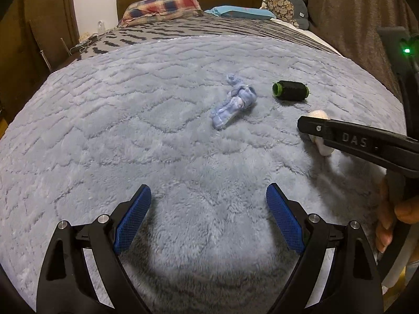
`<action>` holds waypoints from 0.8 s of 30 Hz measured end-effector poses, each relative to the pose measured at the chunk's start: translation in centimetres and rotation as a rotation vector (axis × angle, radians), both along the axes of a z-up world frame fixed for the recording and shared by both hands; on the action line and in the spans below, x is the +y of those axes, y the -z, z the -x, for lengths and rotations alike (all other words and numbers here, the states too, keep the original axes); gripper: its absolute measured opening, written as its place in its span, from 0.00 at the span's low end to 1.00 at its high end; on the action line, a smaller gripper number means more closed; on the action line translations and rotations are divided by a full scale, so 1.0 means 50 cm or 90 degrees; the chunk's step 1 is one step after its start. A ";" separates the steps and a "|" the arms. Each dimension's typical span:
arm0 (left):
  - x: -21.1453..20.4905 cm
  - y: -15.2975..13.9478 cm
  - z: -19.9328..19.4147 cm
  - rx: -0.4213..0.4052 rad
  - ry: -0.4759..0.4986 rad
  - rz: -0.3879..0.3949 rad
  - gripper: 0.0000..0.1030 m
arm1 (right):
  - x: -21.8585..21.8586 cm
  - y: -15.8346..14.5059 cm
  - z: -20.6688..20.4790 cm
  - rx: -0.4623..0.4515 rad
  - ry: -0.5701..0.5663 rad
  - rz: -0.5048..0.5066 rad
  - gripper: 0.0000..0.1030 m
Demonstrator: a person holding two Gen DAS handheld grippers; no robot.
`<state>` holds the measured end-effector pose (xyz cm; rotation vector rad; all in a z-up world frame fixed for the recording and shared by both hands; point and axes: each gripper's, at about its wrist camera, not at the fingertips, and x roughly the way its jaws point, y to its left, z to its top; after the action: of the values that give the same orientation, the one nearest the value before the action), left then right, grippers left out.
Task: Collect trash
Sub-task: 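Grasp the white tape roll with right tool while left tool grasps the white bottle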
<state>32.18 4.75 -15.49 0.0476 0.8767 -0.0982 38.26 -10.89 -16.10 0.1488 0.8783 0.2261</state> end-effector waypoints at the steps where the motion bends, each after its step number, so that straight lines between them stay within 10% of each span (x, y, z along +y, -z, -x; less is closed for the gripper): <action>1: -0.003 0.002 -0.003 0.002 0.002 0.001 0.82 | -0.004 -0.004 0.001 -0.005 -0.001 -0.002 0.34; 24: -0.111 -0.018 0.022 -0.010 0.067 0.032 0.82 | -0.092 -0.125 0.085 -0.172 0.005 -0.062 0.34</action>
<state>31.09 -0.78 -14.61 0.0479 0.8554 -0.2185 34.03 -15.47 -9.86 0.2067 0.5982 0.2747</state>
